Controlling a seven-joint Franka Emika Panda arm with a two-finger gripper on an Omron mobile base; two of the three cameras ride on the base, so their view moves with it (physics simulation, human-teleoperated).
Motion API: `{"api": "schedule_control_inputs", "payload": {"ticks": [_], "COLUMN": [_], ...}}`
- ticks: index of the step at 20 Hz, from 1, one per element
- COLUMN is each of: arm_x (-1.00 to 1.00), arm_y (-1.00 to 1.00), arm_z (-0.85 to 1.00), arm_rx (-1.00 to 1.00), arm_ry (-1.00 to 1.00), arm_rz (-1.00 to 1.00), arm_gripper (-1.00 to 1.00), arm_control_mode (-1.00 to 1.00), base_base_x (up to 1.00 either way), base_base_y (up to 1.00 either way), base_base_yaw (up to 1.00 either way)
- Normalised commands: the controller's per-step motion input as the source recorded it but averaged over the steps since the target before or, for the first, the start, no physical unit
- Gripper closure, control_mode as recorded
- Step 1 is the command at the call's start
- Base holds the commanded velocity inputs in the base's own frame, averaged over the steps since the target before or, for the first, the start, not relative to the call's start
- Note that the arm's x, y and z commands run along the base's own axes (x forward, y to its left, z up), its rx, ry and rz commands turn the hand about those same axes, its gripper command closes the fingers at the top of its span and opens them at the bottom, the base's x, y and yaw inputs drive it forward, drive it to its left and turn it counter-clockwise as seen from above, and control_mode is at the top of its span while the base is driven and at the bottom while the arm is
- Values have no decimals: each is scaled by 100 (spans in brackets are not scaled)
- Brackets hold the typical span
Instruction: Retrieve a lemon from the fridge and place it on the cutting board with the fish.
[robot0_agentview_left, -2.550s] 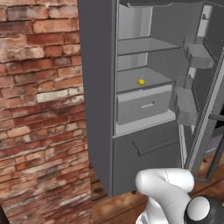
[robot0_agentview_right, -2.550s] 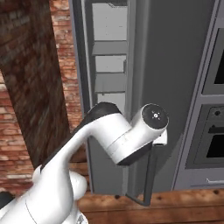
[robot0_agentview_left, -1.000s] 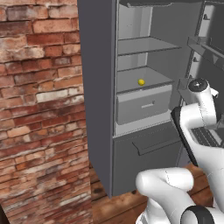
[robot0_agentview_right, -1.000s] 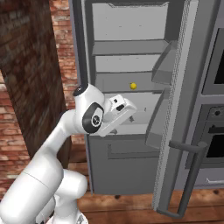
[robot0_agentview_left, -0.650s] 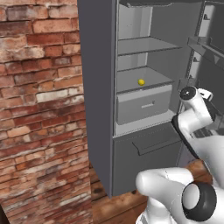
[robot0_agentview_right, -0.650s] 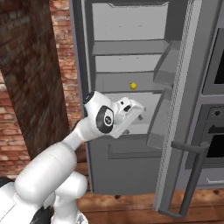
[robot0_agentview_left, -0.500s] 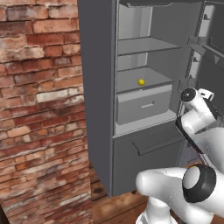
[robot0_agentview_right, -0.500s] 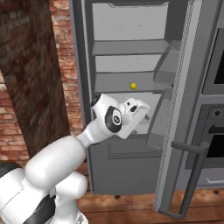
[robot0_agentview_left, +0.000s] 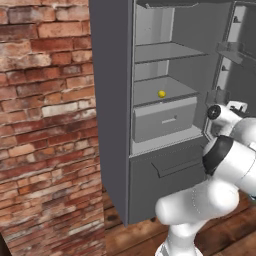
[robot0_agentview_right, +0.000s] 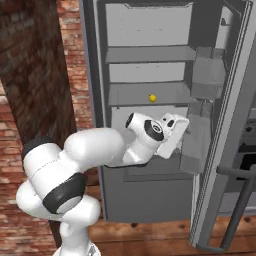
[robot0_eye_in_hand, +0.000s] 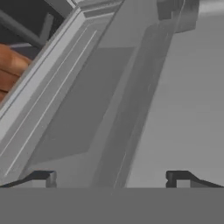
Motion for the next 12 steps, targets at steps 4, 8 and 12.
{"api": "schedule_control_inputs", "payload": {"ticks": [4,8,12], "arm_x": [54,41,-19], "arm_y": [-85,-96,-15], "arm_z": [-14,-11,40], "arm_rx": [-17,-12,-1], "arm_ry": [8,3,-3], "arm_rz": [-4,-3,-1], "arm_gripper": [-100,-100,-100], "arm_control_mode": [-100,-100,-100], "base_base_x": [0,0,0], "base_base_y": [0,0,0], "base_base_yaw": [0,0,0]}}
